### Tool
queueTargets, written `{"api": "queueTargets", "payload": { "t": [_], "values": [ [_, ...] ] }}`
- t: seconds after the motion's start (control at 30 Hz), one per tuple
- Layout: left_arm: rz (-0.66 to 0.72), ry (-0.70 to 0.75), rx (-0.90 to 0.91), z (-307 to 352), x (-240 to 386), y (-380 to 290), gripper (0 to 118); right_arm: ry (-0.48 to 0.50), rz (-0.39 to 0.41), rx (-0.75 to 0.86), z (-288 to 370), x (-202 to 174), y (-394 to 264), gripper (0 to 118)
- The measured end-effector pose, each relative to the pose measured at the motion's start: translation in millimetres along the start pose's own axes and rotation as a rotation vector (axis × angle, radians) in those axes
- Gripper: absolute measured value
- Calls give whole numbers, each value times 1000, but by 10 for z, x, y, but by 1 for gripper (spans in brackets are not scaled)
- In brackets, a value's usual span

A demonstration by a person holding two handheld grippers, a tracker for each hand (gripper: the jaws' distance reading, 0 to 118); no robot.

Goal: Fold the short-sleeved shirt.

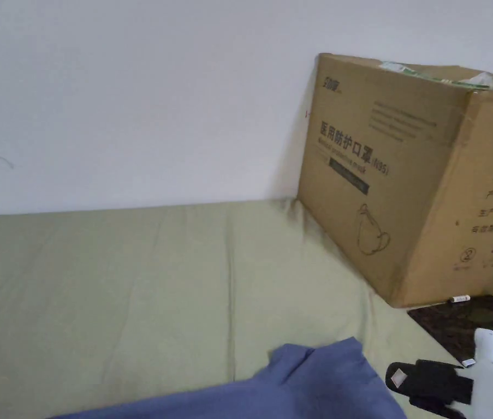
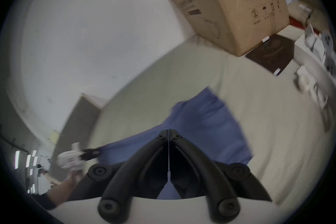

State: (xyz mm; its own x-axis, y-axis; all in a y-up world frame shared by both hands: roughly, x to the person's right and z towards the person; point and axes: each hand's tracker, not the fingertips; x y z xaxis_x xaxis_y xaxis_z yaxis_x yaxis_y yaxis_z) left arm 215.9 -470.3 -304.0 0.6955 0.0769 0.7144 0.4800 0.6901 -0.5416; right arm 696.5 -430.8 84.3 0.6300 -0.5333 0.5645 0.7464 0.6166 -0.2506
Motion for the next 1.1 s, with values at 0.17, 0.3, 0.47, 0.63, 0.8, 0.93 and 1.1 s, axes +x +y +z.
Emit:
{"api": "queueTargets", "payload": {
  "t": [0.17,0.3,0.47,0.63,0.8,0.93,1.1],
  "values": [
    [-14,3,8,180,60,101,1,-259,68,-243,-1038,174,505,116],
    [-25,4,-6,154,84,112,1,-320,93,-343,-1728,356,549,116],
    [-25,9,-59,10,36,51,1,-448,192,-436,-2214,404,411,116],
    [-25,19,-79,-25,-2,-32,1,-434,337,-442,-1994,229,330,77],
    [23,34,23,316,72,-15,1,-220,232,-336,-1408,-61,349,1],
    [35,15,88,759,99,138,1,-192,372,-159,-671,-467,412,1],
    [49,35,244,1523,57,494,1,-90,322,49,399,-929,707,1]
  ]
}}
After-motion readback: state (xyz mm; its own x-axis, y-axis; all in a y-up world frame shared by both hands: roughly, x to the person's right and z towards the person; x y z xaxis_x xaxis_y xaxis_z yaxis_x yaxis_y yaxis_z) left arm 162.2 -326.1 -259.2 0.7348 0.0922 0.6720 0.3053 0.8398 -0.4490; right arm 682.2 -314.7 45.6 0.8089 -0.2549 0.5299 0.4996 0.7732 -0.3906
